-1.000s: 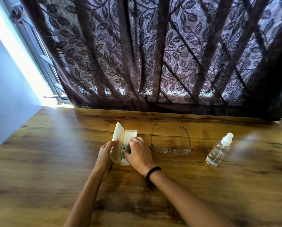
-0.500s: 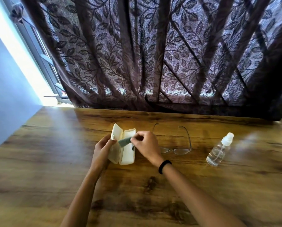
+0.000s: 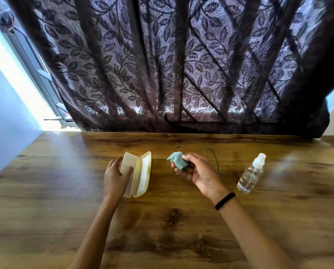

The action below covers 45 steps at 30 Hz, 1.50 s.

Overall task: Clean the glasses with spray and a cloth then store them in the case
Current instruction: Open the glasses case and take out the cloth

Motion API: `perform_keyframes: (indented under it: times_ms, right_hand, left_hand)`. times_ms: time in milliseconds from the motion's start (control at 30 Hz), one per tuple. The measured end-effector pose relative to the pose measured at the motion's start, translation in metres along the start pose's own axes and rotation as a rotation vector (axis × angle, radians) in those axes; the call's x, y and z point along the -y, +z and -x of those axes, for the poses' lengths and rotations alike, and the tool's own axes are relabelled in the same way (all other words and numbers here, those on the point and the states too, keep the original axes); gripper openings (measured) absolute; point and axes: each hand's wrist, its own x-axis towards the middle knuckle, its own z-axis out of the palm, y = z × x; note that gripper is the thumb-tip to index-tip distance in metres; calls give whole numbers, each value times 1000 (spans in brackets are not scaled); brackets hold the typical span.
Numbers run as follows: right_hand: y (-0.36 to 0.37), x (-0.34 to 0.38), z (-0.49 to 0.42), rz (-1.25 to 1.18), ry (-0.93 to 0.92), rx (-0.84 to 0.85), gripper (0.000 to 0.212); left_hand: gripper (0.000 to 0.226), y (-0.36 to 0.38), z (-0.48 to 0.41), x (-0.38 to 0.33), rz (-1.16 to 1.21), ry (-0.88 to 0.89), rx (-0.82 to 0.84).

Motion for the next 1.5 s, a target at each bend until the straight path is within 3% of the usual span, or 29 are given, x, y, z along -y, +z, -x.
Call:
perform_keyframes:
  times_ms: [100, 167, 233, 333, 400, 600, 733, 867, 1033, 1200, 1400, 1500]
  right_hand:
    - [-6, 6, 4, -49, -9, 33, 11]
    - [-10, 10, 8, -57, -16, 59, 11]
    - [-13, 15, 12, -47, -24, 81, 12]
    - [-20, 23, 18, 16, -25, 91, 14]
    - [-26, 27, 21, 87, -33, 101, 14]
    - [-49, 30, 24, 128, -52, 37, 10]
    - [-59, 25, 24, 147, -135, -49, 14]
    - [-60, 19, 28, 286, -165, 33, 31]
    - [-55, 10, 28, 556, -280, -19, 14]
    - [-56, 11, 26, 644, -228, -14, 9]
    - [-55, 14, 26, 411, -165, 40, 4]
    - [-52, 17, 25, 250, -131, 5, 2]
  left_hand:
    - [40, 3, 4, -29, 64, 230, -50]
    - [27, 8, 5, -53, 181, 282, 118]
    - [15, 16, 10, -74, 316, 218, 386]
    - [41, 33, 17, -93, 608, -58, 725]
    - [46, 42, 21, -102, 795, -187, 829]
    - [42, 55, 28, -113, 895, -235, 854]
    - [54, 53, 31, -114, 910, -198, 900]
    - [53, 55, 31, -116, 906, -198, 864]
    - [49, 58, 26, -113, 832, -171, 808]
    - [36, 59, 19, -110, 821, -151, 846]
    - [33, 61, 21, -105, 814, -138, 888]
    - [46, 67, 31, -100, 800, -190, 924]
